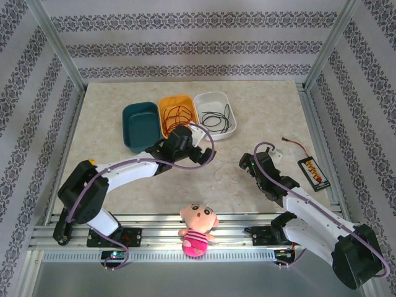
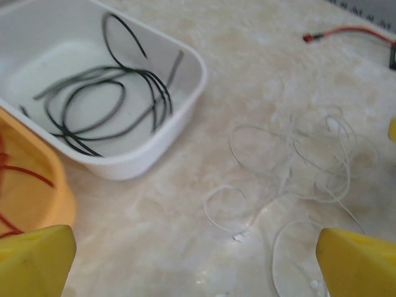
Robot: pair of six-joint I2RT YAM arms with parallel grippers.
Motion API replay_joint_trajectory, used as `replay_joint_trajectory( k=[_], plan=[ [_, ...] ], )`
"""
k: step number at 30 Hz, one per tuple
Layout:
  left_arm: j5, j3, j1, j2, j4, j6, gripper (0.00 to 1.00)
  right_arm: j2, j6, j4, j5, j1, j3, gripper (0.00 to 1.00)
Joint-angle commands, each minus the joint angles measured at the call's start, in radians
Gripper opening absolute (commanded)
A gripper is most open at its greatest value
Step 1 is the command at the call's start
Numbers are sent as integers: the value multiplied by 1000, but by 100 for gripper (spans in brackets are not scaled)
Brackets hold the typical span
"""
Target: Untangle the cables
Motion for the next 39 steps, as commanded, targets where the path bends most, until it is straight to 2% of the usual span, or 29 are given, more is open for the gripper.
replay_joint_trajectory(
  k=[1,3,5,11,13,16,25,34,39],
  plan=[
    [-62,14,-44,45,50,-42,100,-15,23,-51,-3,-32,22,98],
    [-80,37,-57,83,42,-63,99,-17,28,-59,-11,-48,23,98],
    [-94,76,-62,126,9,-95,94,-17,30,-67,-20,-58,25,98],
    [-95,196,-76,241,-75,-148,74,-24,30,-109,-16,-82,43,98],
    [-93,246,-77,280,-123,-161,64,-31,31,-118,-18,-90,46,98],
    [-79,318,-79,346,-188,-175,59,-39,40,-125,-18,-98,42,98],
    [-84,419,-78,440,-313,-232,59,-70,53,-132,-17,-104,27,98],
    [-38,406,-77,472,-311,-263,59,-69,58,-138,-13,-110,30,98],
    [-28,389,-76,477,-292,-268,50,-67,59,-138,-15,-112,34,98]
  ],
)
